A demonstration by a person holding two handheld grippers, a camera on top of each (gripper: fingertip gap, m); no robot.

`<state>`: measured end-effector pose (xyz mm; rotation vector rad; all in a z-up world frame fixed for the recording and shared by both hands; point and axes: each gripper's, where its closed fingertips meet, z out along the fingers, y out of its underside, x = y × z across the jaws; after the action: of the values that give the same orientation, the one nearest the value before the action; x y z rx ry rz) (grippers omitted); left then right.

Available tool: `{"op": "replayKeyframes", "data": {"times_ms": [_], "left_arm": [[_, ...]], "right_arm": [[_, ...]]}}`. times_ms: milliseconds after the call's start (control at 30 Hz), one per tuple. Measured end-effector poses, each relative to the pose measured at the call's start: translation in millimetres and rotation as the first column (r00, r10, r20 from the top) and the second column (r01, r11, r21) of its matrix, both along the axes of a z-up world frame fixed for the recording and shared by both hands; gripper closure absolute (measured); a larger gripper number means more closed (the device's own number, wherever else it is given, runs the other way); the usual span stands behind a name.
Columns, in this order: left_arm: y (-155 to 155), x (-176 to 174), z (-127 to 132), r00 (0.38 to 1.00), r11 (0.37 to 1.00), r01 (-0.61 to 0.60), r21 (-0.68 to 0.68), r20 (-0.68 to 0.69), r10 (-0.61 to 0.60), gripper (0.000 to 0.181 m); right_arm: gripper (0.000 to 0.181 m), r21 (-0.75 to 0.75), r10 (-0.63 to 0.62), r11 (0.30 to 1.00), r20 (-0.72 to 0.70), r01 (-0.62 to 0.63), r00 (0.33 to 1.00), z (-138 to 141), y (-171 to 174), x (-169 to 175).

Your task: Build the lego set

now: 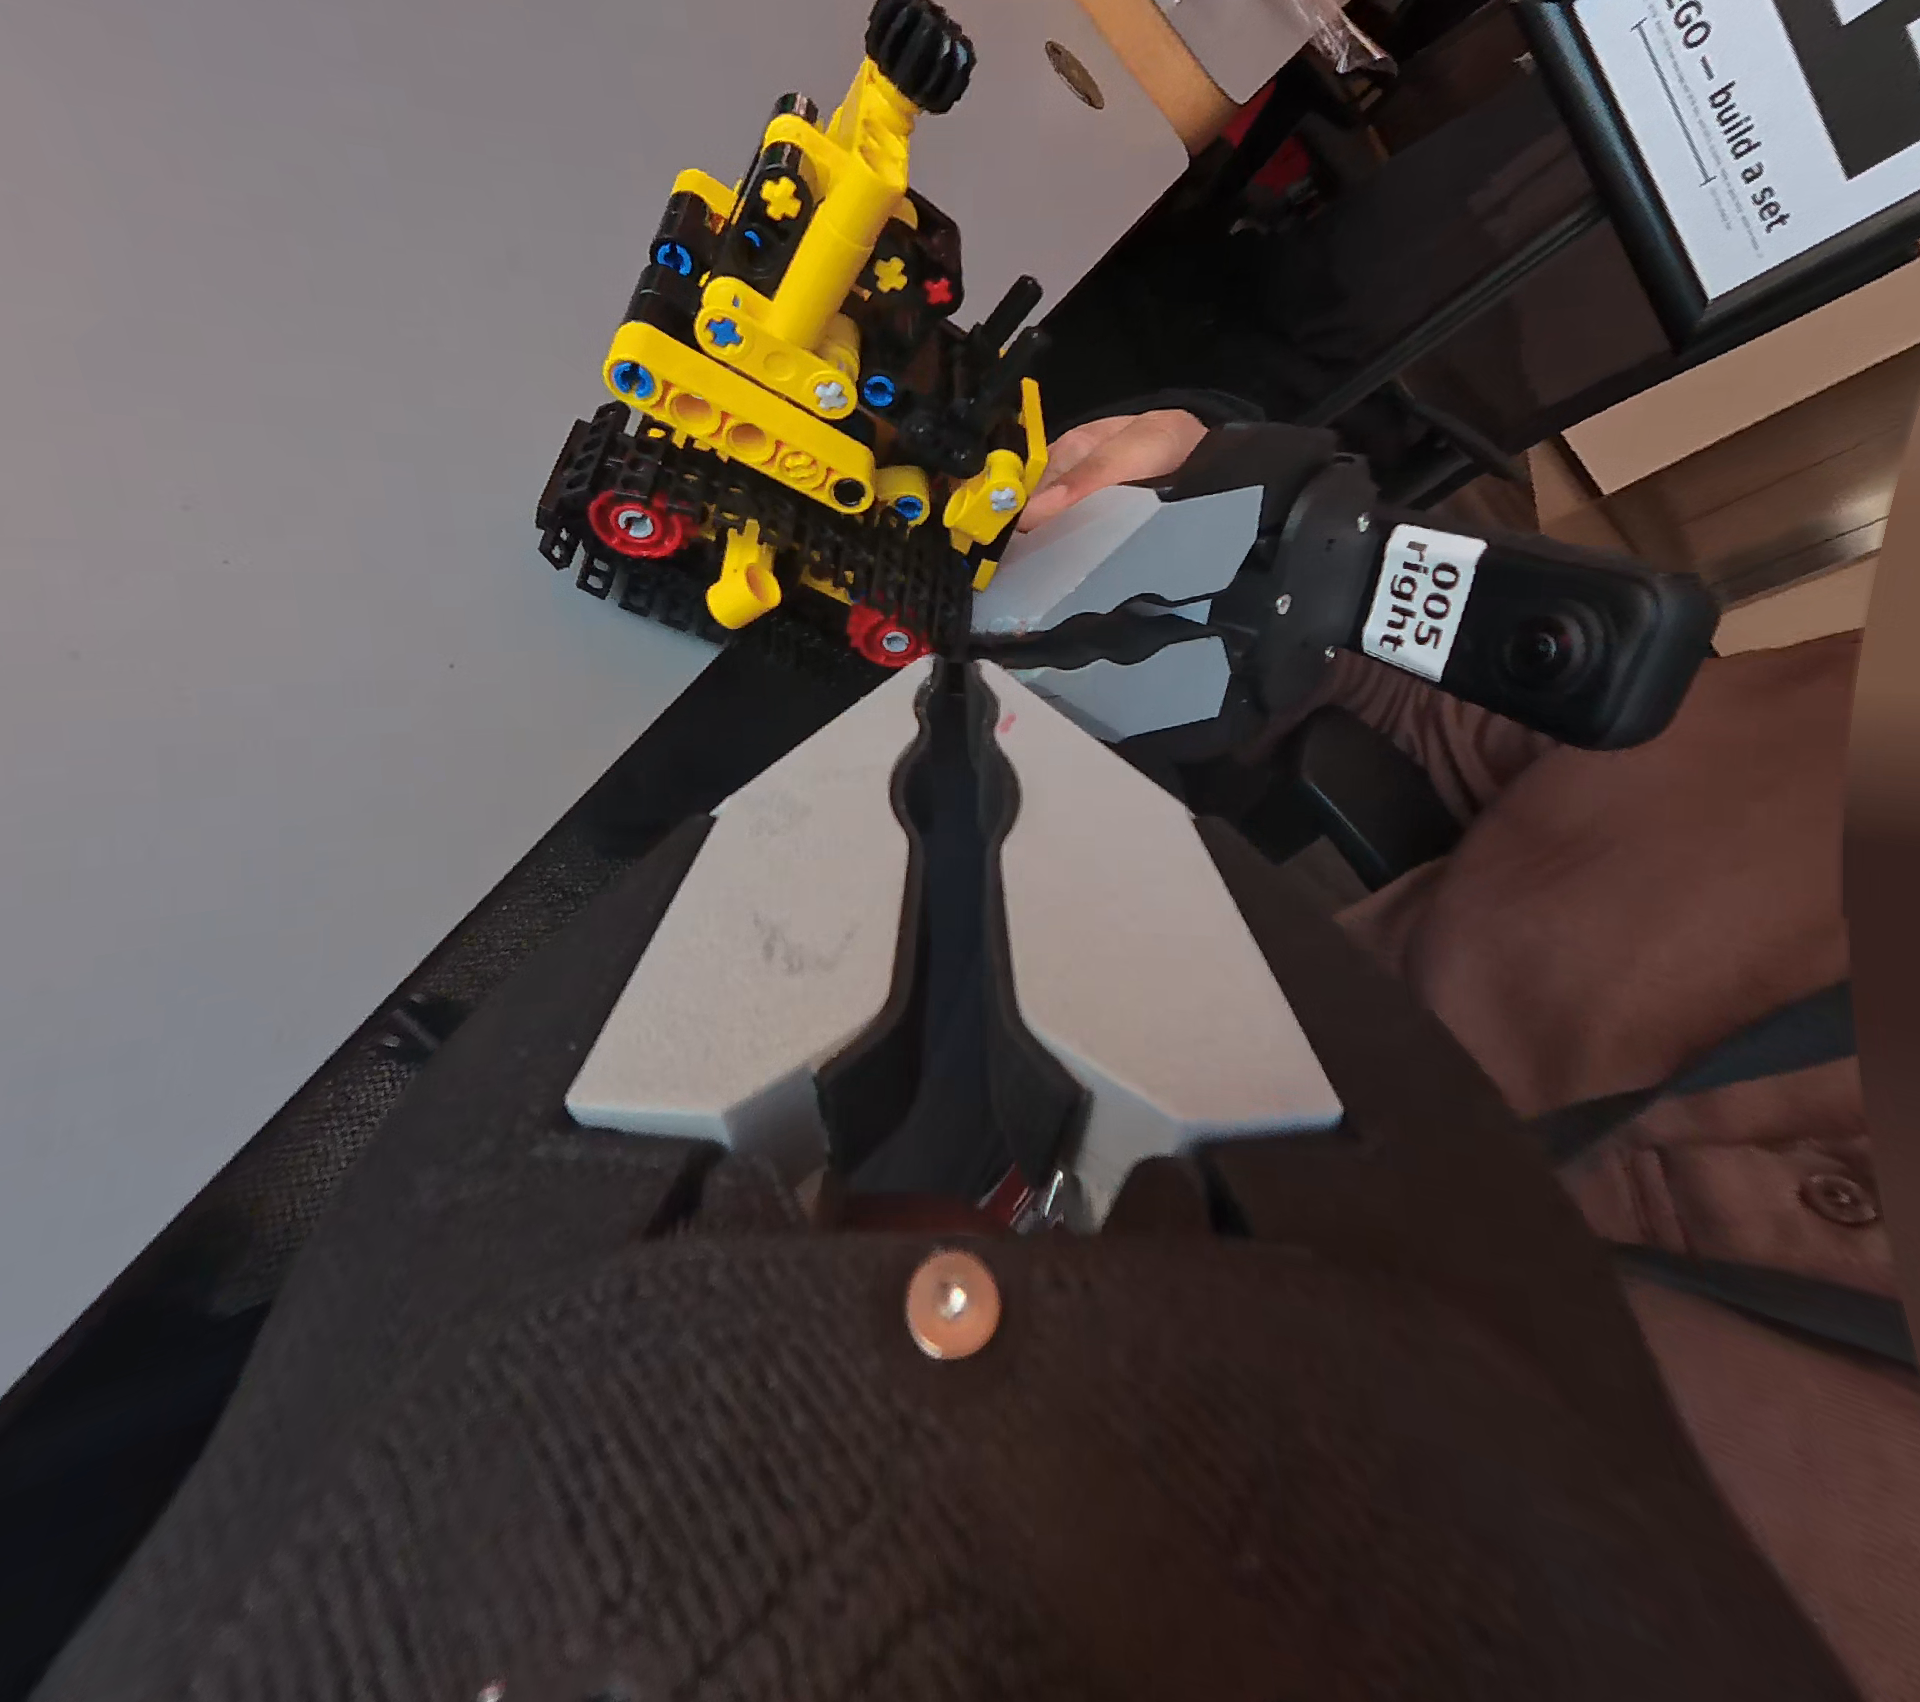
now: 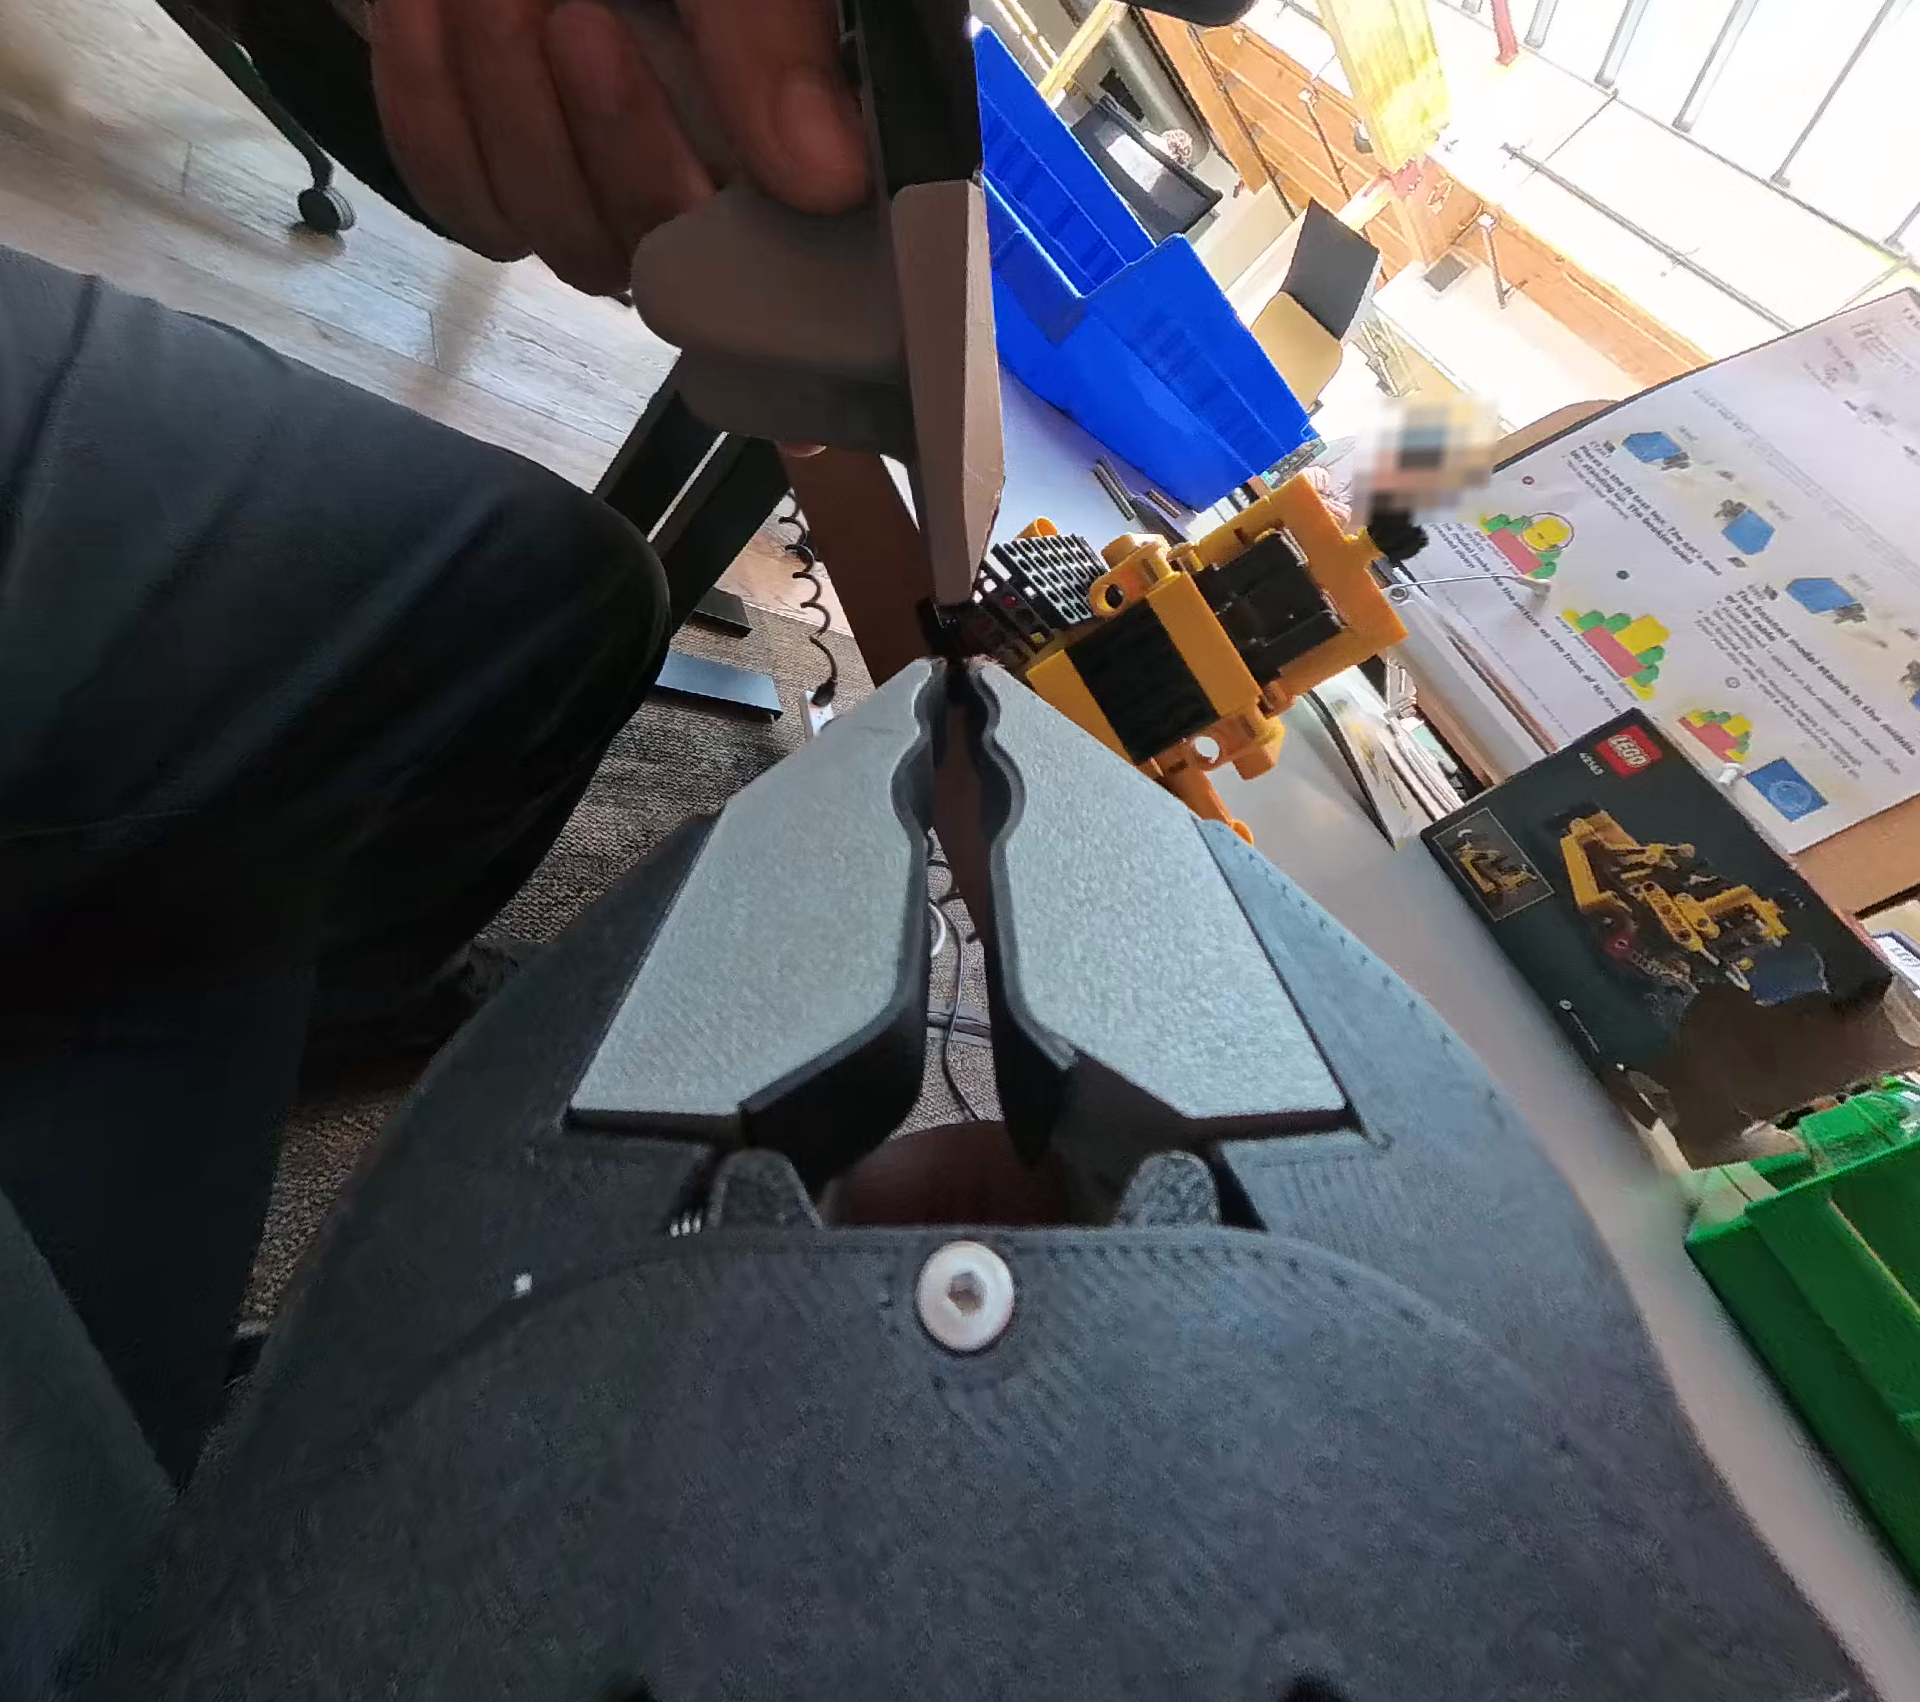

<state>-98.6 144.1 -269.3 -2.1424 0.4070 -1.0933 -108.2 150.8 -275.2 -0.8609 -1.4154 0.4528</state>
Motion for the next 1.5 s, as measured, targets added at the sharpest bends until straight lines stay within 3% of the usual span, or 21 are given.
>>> {"op": "replayKeyframes", "data": {"times_ms": [600,1200,1500], "left_arm": [[1,-7,3,0.999,1.000,0.014,0.002,-0.033,-0.014,0.181],[3,-10,9,0.996,0.997,0.026,-0.076,0.089,-0.019,0.181],[2,-11,8,0.998,0.997,0.046,-0.065,0.052,-0.043,0.181]], "right_arm": [[0.181,-0.092,0.013,0.996,-0.022,-0.015,1.000,5,-1,-5],[0.181,-0.103,0.018,0.994,-0.039,-0.022,0.999,10,-1,-6],[0.181,-0.154,0.021,0.988,-0.043,-0.028,0.999,10,-1,-7]]}}
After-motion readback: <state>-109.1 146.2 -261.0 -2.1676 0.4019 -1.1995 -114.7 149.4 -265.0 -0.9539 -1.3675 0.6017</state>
